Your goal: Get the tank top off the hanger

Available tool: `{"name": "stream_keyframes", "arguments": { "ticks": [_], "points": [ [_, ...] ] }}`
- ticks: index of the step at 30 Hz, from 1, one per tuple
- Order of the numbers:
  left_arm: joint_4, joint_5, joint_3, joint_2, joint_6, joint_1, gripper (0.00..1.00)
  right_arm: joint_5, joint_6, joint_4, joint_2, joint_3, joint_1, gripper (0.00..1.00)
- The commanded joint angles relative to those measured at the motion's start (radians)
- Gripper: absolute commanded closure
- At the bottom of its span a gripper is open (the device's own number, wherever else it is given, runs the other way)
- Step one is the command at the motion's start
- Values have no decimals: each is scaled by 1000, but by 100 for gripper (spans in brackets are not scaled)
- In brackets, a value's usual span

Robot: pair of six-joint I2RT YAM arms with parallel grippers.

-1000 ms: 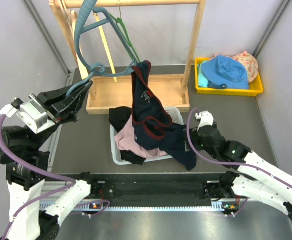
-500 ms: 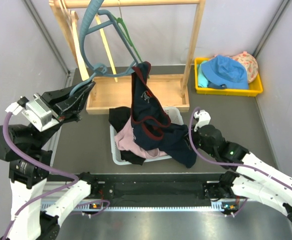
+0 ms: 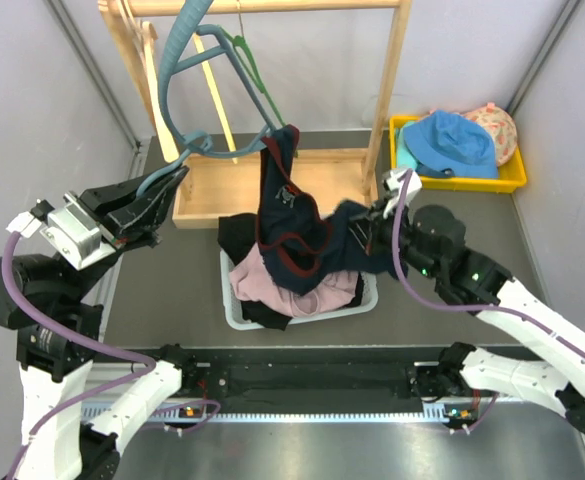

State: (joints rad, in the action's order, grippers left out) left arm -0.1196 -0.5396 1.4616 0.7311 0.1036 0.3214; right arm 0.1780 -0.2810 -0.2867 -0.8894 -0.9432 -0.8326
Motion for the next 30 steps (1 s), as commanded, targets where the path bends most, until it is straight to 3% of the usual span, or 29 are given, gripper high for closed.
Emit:
{"name": "stream_keyframes", "arguments": {
  "ticks": [1, 8, 12, 17, 19, 21, 25, 26, 30],
  "points": [
    [69, 10, 48, -9, 15, -10, 99, -144, 46, 185, -101, -160, 7, 100],
    [60, 30, 71, -13, 31, -22, 99, -360, -53, 281, -273, -212, 3, 100],
    [46, 26, 80, -16, 41, -24, 99, -344, -95, 282, -316, -157, -10, 100],
    [-1, -25, 59, -24, 51, -24, 97, -218, -129, 265, -313, -5, -8, 100],
    [-32, -60, 40, -29, 53, -24, 94, -219, -113, 277, -303, 87, -10, 90],
    [-103, -111, 14, -39, 50, -24, 94, -219, -68, 235, -290, 126, -10, 61],
    [-305, -190, -27, -41, 88, -24, 96, -109, 41, 104, -191, 89, -7, 20],
    [-345, -210, -39, -44, 112, -24, 96, -97, 58, 84, -162, 51, -5, 1],
    [-610, -253, -93, -27, 308, -24, 97, -90, 130, -46, -65, -100, 7, 1]
  ]
}}
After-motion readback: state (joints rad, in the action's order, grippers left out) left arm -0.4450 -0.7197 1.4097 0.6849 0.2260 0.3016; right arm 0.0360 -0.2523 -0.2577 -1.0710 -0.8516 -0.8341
